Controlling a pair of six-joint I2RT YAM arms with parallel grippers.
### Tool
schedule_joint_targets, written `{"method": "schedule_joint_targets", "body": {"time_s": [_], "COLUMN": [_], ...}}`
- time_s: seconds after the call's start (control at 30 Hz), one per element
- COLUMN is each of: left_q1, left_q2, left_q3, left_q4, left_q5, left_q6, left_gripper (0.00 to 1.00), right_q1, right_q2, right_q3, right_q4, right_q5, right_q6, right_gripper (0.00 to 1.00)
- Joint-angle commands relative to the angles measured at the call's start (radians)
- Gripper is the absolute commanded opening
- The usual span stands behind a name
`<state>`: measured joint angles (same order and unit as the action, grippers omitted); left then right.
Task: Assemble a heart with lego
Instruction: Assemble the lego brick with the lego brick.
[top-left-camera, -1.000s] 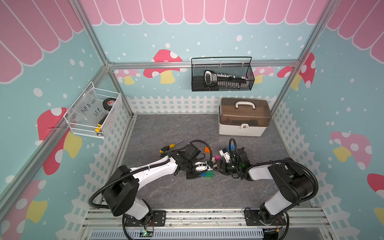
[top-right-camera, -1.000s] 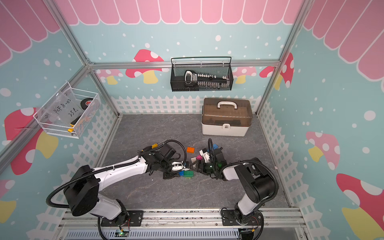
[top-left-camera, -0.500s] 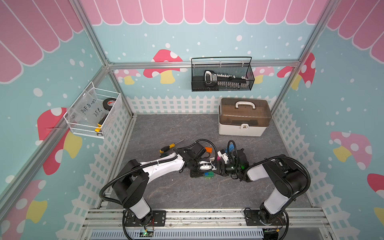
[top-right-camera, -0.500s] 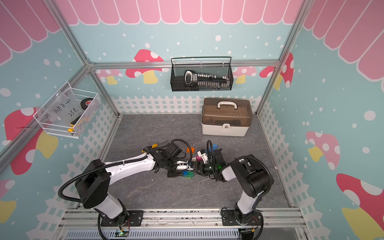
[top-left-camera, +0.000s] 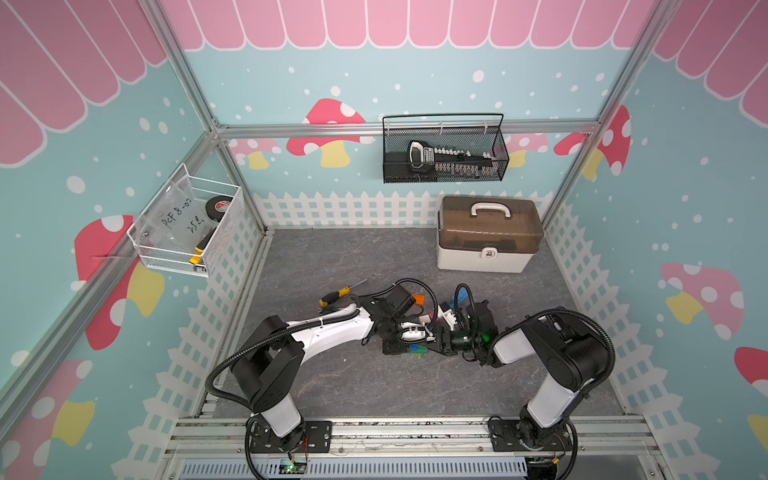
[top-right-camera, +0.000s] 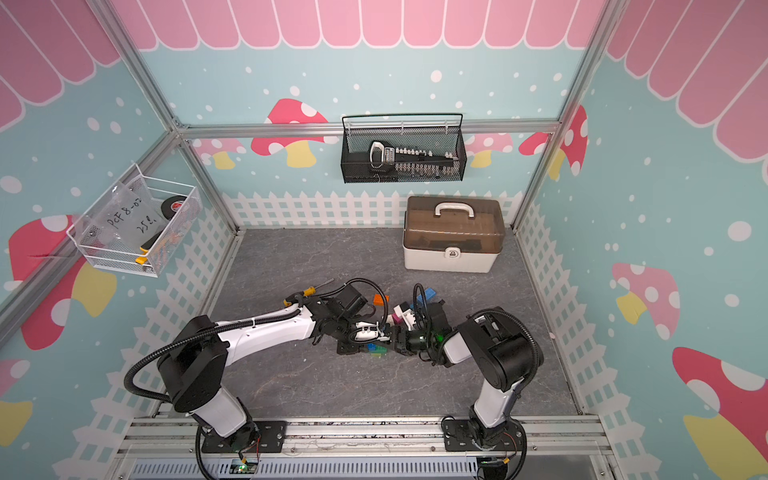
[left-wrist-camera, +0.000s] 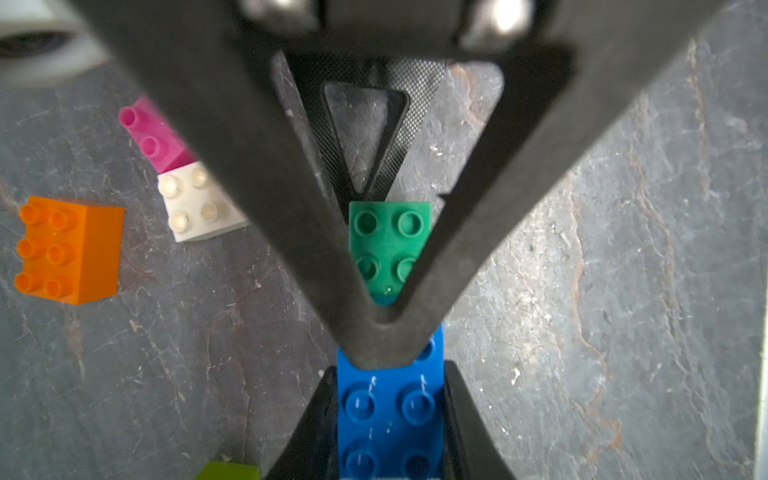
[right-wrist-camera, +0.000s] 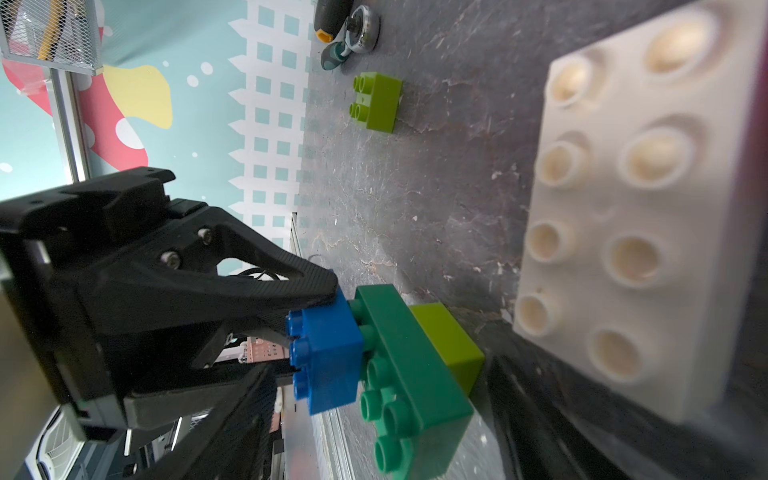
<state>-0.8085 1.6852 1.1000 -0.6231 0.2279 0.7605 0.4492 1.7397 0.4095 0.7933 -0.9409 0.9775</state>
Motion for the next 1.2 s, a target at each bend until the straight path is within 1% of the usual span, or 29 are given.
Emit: {"method": "schedule_joint_targets", "body": {"time_s": [0.0,0.13,0.23,0.33,0.57,0.73,0.87,0.93,1.17], "left_q1": [-0.007,-0.006,-0.001,0.009,0.044,0.048,0.046,0.041,0.042], "left_q2": [0.018,0.041,0.050,0.057,0.023,0.003,0.008,0.012,-0.030], "left_q3": [-0.005,0.001,0.000,-0.006,-0.056,-0.075,-0.076,-0.075,-0.077], "left_q4": [-0.022,-0.021,-0.017,-0.013,-0.036,-0.045,-0.039,-0.036,-0.017], "left_q5": [0.012,-0.012,-0.004,0.014,0.020,0.009,0.024,0.024,0.006], "left_q6": [0.036,0.036,0.035,0.035,0.072,0.082,0.051,0.037,0.013], "left_gripper": [0.00,0.00,0.00,0.00,0.00,0.00,0.00,0.00,0.00], "right_q1": [0.019,0.020,0.020,0.020,0.017,0.013,0.013,0.014,0.011], "right_q2": [0.062,0.076,0.075,0.079,0.097,0.125,0.136,0.124,0.041], "right_q3": [-0.013,0.003,0.012,0.017,0.008,0.017,0.026,0.031,0.049], "right_q4": [-0.153,-0.211,-0.248,-0.310,-0.326,-0.345,-0.351,-0.350,-0.339], "right_q5": [0.036,0.048,0.066,0.099,0.123,0.141,0.129,0.118,0.087], "right_q6": [-0.011,-0.038,-0.052,-0.076,-0.074,-0.067,-0.071,-0.079,-0.074], "right_gripper": [0.78,0.74,0.73,0.69,0.66,0.68,0.75,0.78,0.80]}}
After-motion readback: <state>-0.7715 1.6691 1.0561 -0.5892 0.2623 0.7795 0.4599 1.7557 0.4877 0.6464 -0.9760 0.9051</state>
